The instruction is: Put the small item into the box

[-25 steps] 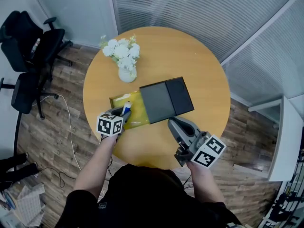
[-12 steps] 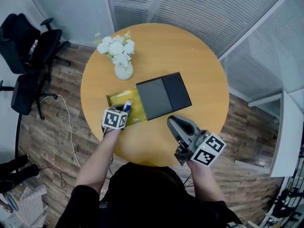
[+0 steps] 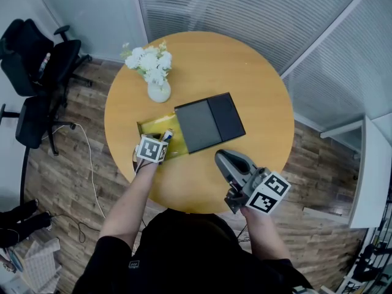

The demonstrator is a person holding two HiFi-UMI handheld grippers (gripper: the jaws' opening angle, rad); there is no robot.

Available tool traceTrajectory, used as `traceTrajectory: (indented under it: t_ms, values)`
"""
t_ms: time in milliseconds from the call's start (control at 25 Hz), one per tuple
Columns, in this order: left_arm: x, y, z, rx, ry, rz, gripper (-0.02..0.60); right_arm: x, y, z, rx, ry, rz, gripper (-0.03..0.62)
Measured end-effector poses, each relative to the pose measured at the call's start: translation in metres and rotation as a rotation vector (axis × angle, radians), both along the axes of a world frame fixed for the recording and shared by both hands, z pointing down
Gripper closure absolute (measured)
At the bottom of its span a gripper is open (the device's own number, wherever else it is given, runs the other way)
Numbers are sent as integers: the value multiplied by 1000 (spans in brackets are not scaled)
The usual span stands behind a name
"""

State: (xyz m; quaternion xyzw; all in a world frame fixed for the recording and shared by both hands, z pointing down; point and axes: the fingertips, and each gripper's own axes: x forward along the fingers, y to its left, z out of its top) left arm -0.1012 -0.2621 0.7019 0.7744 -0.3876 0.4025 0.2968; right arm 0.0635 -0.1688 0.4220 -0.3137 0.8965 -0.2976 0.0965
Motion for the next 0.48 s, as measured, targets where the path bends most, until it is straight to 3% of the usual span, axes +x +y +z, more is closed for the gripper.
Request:
traceTrajectory:
  t_ms: [480]
  values:
    - [-1,3,-32,75,58,-40,422,8,8,-8,24,-10,-13,556]
